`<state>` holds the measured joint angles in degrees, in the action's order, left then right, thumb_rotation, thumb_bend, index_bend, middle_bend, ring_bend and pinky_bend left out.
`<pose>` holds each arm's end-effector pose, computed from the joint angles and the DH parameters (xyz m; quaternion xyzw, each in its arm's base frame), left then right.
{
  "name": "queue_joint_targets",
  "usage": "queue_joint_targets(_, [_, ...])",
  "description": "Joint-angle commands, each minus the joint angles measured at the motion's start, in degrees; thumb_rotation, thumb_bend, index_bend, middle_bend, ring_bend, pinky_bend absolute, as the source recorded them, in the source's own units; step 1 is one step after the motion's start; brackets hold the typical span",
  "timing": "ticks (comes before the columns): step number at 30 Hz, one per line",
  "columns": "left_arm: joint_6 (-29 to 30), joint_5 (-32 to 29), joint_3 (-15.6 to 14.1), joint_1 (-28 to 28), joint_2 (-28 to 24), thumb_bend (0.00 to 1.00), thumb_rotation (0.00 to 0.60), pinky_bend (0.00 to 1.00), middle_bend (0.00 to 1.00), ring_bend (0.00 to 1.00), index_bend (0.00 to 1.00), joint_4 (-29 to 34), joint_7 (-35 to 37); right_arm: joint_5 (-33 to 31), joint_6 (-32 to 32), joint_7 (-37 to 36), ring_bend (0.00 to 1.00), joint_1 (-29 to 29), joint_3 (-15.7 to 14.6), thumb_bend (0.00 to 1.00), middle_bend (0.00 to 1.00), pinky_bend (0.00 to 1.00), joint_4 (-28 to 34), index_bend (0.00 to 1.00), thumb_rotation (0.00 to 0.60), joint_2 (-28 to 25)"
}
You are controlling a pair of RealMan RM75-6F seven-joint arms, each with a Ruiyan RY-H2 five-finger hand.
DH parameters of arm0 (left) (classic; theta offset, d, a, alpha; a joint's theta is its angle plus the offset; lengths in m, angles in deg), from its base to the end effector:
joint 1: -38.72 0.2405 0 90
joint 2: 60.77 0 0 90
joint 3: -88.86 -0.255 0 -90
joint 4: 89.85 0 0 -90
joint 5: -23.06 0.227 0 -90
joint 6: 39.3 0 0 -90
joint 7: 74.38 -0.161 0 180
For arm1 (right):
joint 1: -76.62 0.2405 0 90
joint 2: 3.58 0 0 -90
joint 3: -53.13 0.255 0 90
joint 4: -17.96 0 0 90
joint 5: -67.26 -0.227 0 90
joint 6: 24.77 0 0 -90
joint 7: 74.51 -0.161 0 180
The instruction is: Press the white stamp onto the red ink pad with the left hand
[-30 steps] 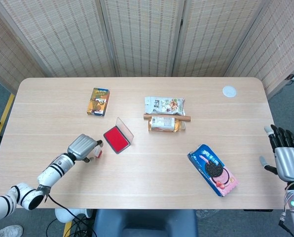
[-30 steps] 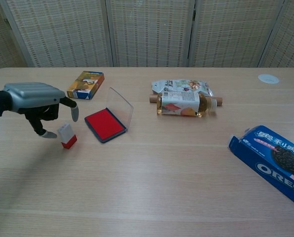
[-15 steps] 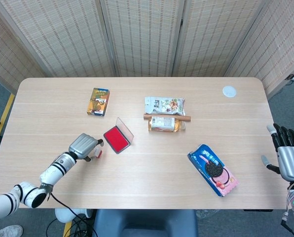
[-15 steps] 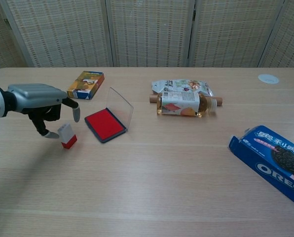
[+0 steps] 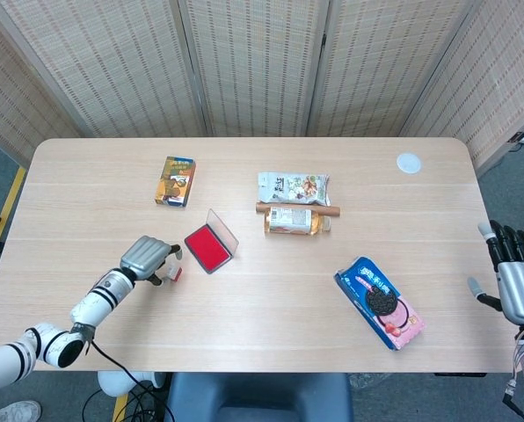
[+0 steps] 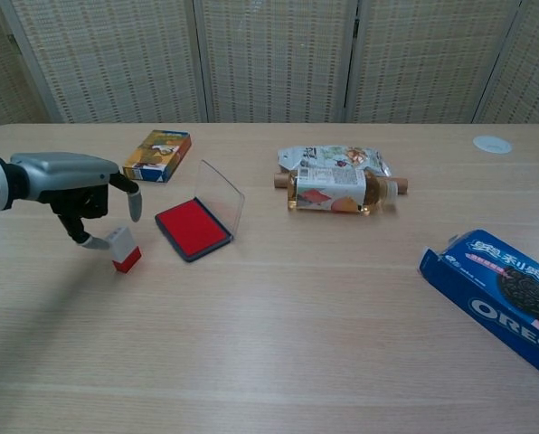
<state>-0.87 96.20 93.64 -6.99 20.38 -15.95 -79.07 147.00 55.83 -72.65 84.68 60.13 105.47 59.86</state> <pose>-0.2093 0.3907 -0.0192 -0.8110 -0.3656 -0.2504 0.3819 -0.3368 -0.2354 0.1655 0.5874 -0.3609 0.3542 0.6319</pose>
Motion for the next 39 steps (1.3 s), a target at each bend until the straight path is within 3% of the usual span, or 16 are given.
queue_joint_targets(1, [0.04,0.2,-0.35,0.11,0.11,0.29,0.6,0.72,1.0,0.73,0.4,-0.62,0.5,0.0,-0.04,-0.01,0.0,0.02,0.0,0.3,0.0,0.0,-0.01,0.0,0.6,-0.01])
queue_joint_targets(28, [0.43,2.51,-1.79,0.36,3.25,0.29,0.6,0.72,1.0,0.73,0.43,-5.34,5.64,0.29,-0.15,-0.86,0.0,-0.09,-0.13,0.3,0.0,0.0,0.17,0.0,0.6,-0.68])
queue_joint_targets(39, [0.62,2.96,-1.72,0.11,3.78,0.31,0.6,0.72,1.0,0.73,0.53,-6.03,6.57,0.28,-0.09,-0.97,0.0,-0.14,-0.1,0.3,0.0,0.0,0.31,0.0,0.6,-0.9])
